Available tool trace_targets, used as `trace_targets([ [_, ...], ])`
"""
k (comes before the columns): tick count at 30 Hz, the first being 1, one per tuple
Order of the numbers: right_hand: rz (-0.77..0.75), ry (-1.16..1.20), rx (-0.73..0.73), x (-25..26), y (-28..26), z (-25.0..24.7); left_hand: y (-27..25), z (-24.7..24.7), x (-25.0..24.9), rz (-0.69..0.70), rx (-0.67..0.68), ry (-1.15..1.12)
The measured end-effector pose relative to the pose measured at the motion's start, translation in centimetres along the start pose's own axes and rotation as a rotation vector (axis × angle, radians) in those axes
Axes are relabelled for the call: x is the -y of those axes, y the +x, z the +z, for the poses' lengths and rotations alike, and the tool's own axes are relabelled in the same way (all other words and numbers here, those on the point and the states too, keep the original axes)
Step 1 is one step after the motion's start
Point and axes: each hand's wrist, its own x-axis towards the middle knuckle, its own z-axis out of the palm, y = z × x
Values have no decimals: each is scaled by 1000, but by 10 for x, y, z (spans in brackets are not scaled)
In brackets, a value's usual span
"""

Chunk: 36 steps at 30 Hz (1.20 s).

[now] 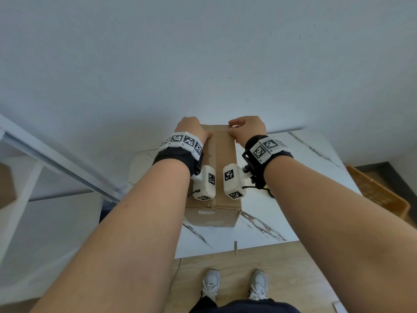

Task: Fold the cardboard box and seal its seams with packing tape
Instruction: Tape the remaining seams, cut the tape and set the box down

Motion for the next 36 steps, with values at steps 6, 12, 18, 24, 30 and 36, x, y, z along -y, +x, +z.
trace_targets([
  [6,47,13,-34,-2,0,2,2,5,7,-85,52,-68],
  [12,32,-23,-17,-5,-2,3,3,7,15,-111,88,-98],
  [18,29,-91,81,3,0,-1,1,6,16,-107,144,-97],
  [24,26,-91,112,-3,-6,1,1,9,18,-60,161,-159],
  [30,11,-93,73,1,-3,-2,0,18,17,-21,166,-221],
  [36,-18,-153,135,5,-7,4,8,25,16,-20,161,-219],
])
